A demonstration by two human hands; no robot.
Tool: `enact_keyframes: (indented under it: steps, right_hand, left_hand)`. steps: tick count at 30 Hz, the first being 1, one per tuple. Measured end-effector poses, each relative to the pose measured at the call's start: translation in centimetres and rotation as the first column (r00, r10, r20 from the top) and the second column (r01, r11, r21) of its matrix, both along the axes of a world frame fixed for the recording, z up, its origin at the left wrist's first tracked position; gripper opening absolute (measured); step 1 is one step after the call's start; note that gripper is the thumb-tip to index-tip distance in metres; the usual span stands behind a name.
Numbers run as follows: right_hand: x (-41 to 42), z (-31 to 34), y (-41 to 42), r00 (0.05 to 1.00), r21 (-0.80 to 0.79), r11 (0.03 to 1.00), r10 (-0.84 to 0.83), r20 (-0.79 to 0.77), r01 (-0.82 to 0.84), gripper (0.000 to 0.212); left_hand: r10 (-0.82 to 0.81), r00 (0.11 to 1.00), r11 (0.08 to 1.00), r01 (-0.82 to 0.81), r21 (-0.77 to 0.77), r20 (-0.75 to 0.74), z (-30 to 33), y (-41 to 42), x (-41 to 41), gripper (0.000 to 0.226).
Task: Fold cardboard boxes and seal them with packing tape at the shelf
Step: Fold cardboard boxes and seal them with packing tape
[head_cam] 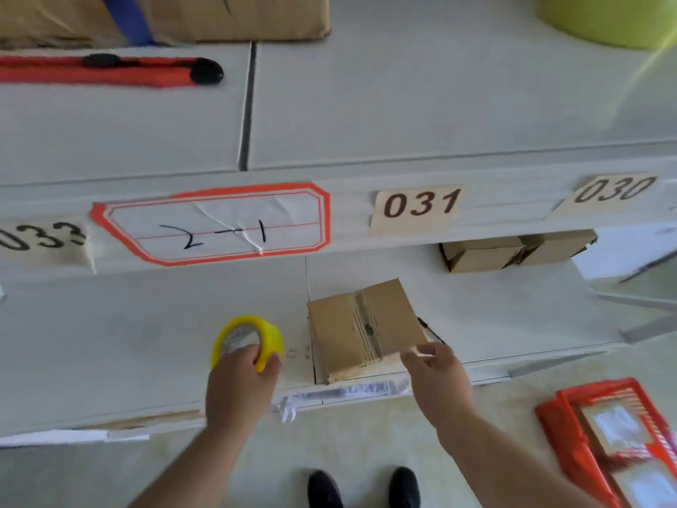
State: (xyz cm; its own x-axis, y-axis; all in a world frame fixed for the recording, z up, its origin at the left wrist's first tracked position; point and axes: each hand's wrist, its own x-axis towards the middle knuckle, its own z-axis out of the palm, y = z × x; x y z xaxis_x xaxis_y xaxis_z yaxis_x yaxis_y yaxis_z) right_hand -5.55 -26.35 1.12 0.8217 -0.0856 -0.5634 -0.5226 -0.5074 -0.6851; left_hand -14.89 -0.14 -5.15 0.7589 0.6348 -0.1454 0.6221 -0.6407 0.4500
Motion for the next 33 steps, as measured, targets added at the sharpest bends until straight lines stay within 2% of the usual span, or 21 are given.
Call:
enact_keyframes:
  steps: [2, 4, 5, 7, 9, 10, 11, 13, 15, 16, 18, 20, 22, 24, 26, 28, 30, 31, 32, 33]
  right_hand:
    - [0.8, -2.4, -0.2, 0.982, 0.034, 0.991, -0.121, -0.143, 0.127, 0.035]
    - [1.2, -4.3, 0.5, 0.928, 0.135, 0.95, -0.235, -0.289, 0.282, 0.05]
    - [1.4, -4.8, 1.0, 0.911, 0.167, 0.933, -0.253, -0.326, 0.319, 0.05]
    - [1.7, -6.3, 1.7, 0.916, 0.143, 0.938, -0.262, -0.303, 0.315, 0.041]
    - [1.9, -7.0, 2.4, 0.93, 0.112, 0.946, -0.269, -0.251, 0.304, 0.029]
    - [1.9, -7.3, 2.7, 0.936, 0.107, 0.949, -0.267, -0.23, 0.297, 0.027]
    - [1.9, -7.4, 2.9, 0.941, 0.096, 0.954, -0.258, -0.219, 0.284, 0.027]
    - [1.9, -7.7, 3.1, 0.95, 0.08, 0.964, -0.231, -0.209, 0.252, 0.023]
    - [2.0, -8.1, 3.2, 0.95, 0.08, 0.968, -0.214, -0.227, 0.237, 0.016]
    - [2.2, -8.3, 3.2, 0.949, 0.077, 0.968, -0.216, -0.229, 0.239, 0.016]
    - [3.3, -8.7, 3.1, 0.953, 0.072, 0.97, -0.213, -0.215, 0.233, 0.022]
    - [4.9, -8.2, 2.9, 0.981, 0.037, 0.989, -0.135, -0.14, 0.142, 0.024]
    - [6.5, -8.1, 2.5, 0.999, -0.022, 0.999, 0.035, -0.041, -0.036, 0.021]
    - [7.8, -7.9, 2.4, 0.964, -0.105, 0.96, 0.264, 0.021, -0.261, 0.021]
    - [8.5, -7.9, 2.3, 0.906, -0.194, 0.893, 0.422, 0.038, -0.407, 0.023]
    - [8.2, -8.0, 2.0, 0.876, -0.303, 0.841, 0.48, 0.036, -0.448, 0.036]
    - [6.1, -7.5, 2.0, 0.835, -0.466, 0.788, 0.525, 0.167, -0.402, 0.048]
    - [4.3, -7.4, 2.1, 0.756, -0.511, 0.765, 0.584, 0.296, -0.391, 0.049]
    - [2.2, -7.6, 2.4, 0.631, -0.534, 0.721, 0.673, 0.387, -0.441, 0.051]
    - [0.0, -8.0, 2.8, 0.481, -0.57, 0.633, 0.772, 0.415, -0.524, 0.053]
  left_hand:
    - [-0.039, 0.983, 0.987, 0.066, 0.146, -0.182, -3.6, 3.5, 0.5, 0.037]
    - [-0.064, 0.957, 0.978, 0.117, 0.175, -0.283, -5.9, 5.3, 0.8, 0.034]
    - [-0.067, 0.958, 0.982, 0.113, 0.152, -0.278, -6.2, 5.5, 0.9, 0.033]
    - [0.019, 0.972, 0.993, 0.008, 0.115, -0.233, -5.9, 5.0, 1.6, 0.039]
    - [0.037, 0.993, 0.989, -0.02, 0.147, -0.11, -4.9, 3.9, 3.4, 0.046]
    - [-0.025, 0.999, 0.992, 0.031, 0.126, -0.047, -4.3, 3.1, 4.8, 0.044]
    - [-0.121, 0.993, 0.992, 0.121, 0.038, -0.001, -3.6, 2.2, 6.6, 0.042]
    - [-0.308, 0.951, 0.934, 0.301, -0.192, -0.008, -2.0, 0.2, 10.2, 0.058]
    - [-0.348, 0.927, 0.885, 0.276, -0.374, -0.138, -1.4, -1.0, 12.7, 0.068]
    - [-0.345, 0.916, 0.886, 0.245, -0.394, -0.206, -1.2, -1.3, 13.0, 0.066]
    - [-0.306, 0.915, 0.919, 0.211, -0.334, -0.262, -0.7, -2.0, 11.7, 0.049]
    - [-0.265, 0.928, 0.928, 0.172, -0.331, -0.261, -0.5, -3.4, 8.7, 0.039]
    - [-0.296, 0.922, 0.872, 0.154, -0.464, -0.25, -0.4, -5.9, 5.3, 0.034]
    - [-0.373, 0.889, 0.787, 0.151, -0.599, -0.266, -0.5, -7.7, 3.1, 0.025]
    - [-0.44, 0.855, 0.764, 0.197, -0.614, -0.273, -1.3, -7.6, 2.7, 0.02]
    - [-0.329, 0.916, 0.839, 0.173, -0.517, -0.228, -1.8, -6.9, 3.6, 0.02]
    - [-0.009, 0.996, 0.889, -0.034, -0.457, -0.09, -2.0, -6.1, 5.1, 0.022]
    - [0.164, 0.985, 0.853, -0.173, -0.493, -0.061, -2.1, -6.0, 6.0, 0.034]
    - [0.3, 0.949, 0.758, -0.299, -0.58, -0.098, -2.1, -6.2, 7.0, 0.061]
    - [0.357, 0.918, 0.648, -0.376, -0.662, -0.172, -2.6, -6.6, 7.7, 0.081]
